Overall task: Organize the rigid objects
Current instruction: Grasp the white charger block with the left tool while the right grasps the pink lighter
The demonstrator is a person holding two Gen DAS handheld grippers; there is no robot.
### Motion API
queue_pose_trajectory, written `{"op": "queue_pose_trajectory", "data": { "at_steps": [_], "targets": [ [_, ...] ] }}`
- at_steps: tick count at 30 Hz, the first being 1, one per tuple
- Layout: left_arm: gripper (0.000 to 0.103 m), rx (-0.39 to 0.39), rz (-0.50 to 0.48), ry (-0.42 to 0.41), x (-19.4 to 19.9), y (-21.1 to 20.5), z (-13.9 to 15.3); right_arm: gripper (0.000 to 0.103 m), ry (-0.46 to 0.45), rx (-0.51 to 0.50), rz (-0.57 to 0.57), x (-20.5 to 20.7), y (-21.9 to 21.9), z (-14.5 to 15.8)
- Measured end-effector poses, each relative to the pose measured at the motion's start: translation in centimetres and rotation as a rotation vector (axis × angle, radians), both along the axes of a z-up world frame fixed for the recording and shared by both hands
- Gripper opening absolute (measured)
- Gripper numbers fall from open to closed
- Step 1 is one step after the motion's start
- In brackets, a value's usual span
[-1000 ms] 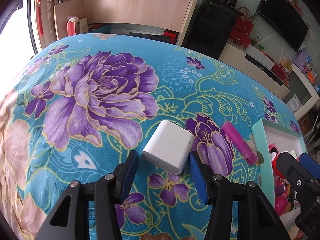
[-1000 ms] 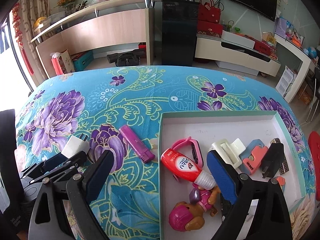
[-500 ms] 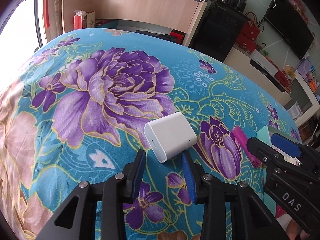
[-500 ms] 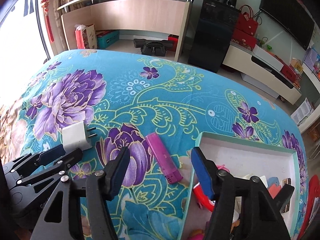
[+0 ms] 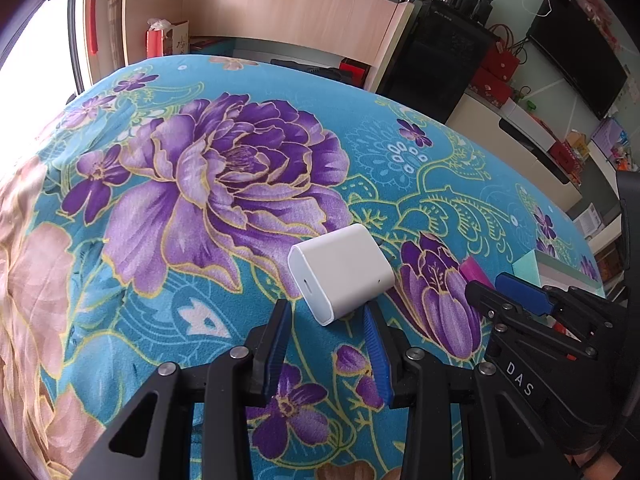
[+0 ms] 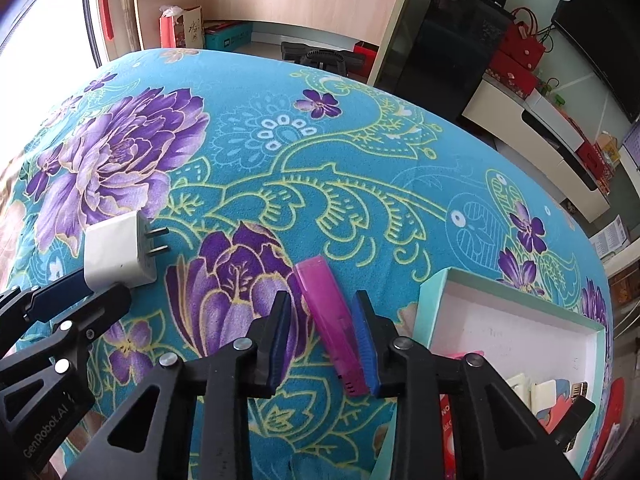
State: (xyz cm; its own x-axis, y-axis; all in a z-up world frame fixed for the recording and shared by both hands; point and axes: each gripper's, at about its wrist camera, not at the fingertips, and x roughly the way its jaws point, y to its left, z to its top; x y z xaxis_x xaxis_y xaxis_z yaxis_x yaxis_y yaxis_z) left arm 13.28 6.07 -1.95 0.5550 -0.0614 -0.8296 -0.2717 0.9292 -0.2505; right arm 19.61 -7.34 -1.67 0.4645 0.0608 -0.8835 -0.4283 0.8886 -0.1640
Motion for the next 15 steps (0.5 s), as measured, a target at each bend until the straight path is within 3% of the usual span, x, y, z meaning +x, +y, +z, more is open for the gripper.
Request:
{"op": "queue_pose_trajectory", "data": {
  "at_steps": [4,15],
  "targets": [
    [0.040,0.003,-0.001,0.000,0.0,0.0,0.0,0.022,0.009,0.018,0.005,-1.1,0.2,-0.1],
    [0.040,0.038,-0.012,0.006,0.3,-0.4,-0.1,0.020,0.017,0.036,-0.024,-2.1,0.6,-0.9]
  ]
}}
